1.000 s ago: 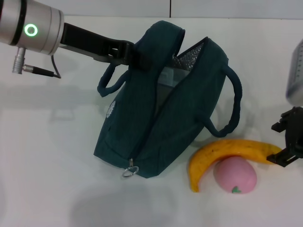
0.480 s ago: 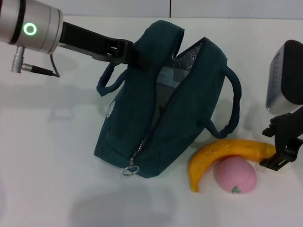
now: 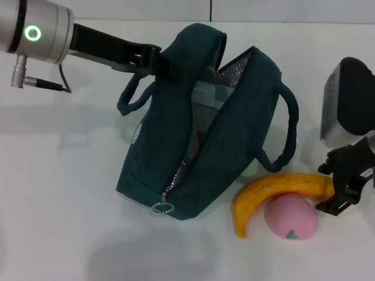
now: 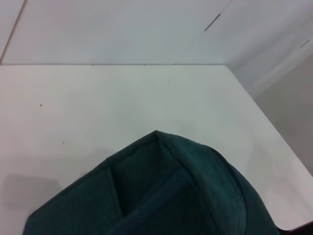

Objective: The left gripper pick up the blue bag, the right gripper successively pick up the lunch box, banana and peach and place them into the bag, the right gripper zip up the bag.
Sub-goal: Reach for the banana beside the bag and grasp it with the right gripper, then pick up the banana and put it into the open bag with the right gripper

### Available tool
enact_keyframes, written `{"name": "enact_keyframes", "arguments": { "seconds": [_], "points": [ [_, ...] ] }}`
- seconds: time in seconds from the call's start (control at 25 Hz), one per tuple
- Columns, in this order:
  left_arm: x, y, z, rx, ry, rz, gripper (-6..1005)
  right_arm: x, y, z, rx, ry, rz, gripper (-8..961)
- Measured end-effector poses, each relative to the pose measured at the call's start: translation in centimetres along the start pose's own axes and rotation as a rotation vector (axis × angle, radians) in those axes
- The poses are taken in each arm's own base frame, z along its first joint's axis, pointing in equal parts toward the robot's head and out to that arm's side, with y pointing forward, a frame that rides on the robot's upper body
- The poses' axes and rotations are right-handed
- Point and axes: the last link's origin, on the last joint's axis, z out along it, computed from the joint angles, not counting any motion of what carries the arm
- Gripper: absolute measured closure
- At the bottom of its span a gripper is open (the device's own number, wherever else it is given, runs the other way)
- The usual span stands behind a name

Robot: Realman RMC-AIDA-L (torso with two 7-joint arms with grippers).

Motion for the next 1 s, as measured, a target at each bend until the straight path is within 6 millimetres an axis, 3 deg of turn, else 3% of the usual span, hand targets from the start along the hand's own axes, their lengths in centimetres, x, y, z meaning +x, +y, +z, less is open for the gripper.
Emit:
{"name": "enact_keyframes", "arguments": {
  "seconds": [0.4, 0.52, 0.72, 0.84, 1.0],
  "points": [
    [0.0, -0.1, -0.1, 0.001, 0.001, -0.001, 946, 0.2, -0.1, 0.4, -0.019, 0.021, 0.015, 233],
    [0.0, -0.1, 0.0, 0.001, 0.000, -0.002, 946, 0.2, -0.1, 0.4, -0.023, 0.020, 0.020, 427],
    [-0.2, -0.1, 0.0, 0.000, -0.002, -0.005, 946, 0.5, -0.4, -0.1, -0.008, 0.013, 0.031, 514],
    [-0.2, -0.1, -0.1, 0.000, -0.002, -0.007, 946, 1.6, -1.1, -0.7, 0.008, 0.014, 0.083, 513],
    [-0.3, -0.1, -0.1, 0.000, -0.002, -0.008, 946, 4.8, -2.5, -2.3, 0.087, 0.014, 0.203, 511]
  ]
}}
